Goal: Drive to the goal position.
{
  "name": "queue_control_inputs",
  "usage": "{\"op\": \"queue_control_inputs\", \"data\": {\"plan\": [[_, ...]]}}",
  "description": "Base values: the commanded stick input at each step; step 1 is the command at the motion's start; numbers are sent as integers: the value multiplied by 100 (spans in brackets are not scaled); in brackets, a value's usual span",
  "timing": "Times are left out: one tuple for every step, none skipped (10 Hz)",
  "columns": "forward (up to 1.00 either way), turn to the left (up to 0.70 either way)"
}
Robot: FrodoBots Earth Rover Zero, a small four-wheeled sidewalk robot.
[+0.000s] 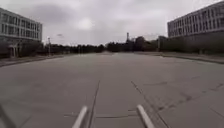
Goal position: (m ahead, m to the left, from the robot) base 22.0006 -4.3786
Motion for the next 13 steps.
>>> {"op": "queue_control_inputs", "data": {"plan": [[100,-1],[100,0],[100,0],[100,0],[100,0],[100,0],[100,0],[100,0],[100,0],[100,0],[100,0],[100,0],[100,0]]}}
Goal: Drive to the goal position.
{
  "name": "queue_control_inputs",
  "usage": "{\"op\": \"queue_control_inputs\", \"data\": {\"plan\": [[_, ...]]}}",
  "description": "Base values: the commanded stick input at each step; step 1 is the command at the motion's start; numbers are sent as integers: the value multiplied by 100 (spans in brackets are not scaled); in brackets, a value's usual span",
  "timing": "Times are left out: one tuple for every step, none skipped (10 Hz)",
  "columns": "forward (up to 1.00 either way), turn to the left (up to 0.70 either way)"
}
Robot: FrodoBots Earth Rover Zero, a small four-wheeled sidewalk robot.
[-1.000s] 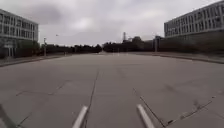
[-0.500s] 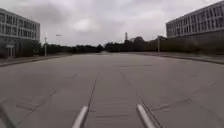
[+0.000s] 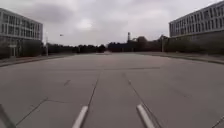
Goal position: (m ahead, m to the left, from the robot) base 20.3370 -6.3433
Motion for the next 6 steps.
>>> {"op": "queue_control_inputs", "data": {"plan": [[100,0],[100,0],[100,0],[100,0],[100,0],[100,0]]}}
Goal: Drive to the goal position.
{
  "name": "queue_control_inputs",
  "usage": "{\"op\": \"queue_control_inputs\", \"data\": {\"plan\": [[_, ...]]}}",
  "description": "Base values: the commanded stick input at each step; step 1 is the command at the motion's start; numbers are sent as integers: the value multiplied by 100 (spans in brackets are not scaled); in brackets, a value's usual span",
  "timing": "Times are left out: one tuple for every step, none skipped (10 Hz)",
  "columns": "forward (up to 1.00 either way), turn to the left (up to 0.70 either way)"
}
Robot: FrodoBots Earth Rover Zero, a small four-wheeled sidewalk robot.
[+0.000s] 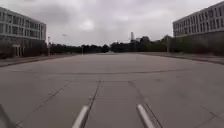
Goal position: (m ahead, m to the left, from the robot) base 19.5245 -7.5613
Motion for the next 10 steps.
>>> {"op": "queue_control_inputs", "data": {"plan": [[100,0],[100,0],[100,0],[100,0],[100,0],[100,0],[100,0],[100,0],[100,0],[100,0]]}}
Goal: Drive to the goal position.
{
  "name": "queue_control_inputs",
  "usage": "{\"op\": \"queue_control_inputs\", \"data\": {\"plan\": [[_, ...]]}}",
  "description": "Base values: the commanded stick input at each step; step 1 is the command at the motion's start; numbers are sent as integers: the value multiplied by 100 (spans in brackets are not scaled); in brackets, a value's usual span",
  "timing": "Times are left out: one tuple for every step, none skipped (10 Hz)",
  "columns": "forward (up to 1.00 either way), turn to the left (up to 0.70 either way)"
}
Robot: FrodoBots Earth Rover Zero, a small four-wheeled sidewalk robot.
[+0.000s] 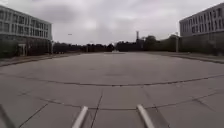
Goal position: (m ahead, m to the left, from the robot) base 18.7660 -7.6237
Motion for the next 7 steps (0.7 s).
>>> {"op": "queue_control_inputs", "data": {"plan": [[100,0],[100,0],[100,0],[100,0],[100,0],[100,-8],[100,-27]]}}
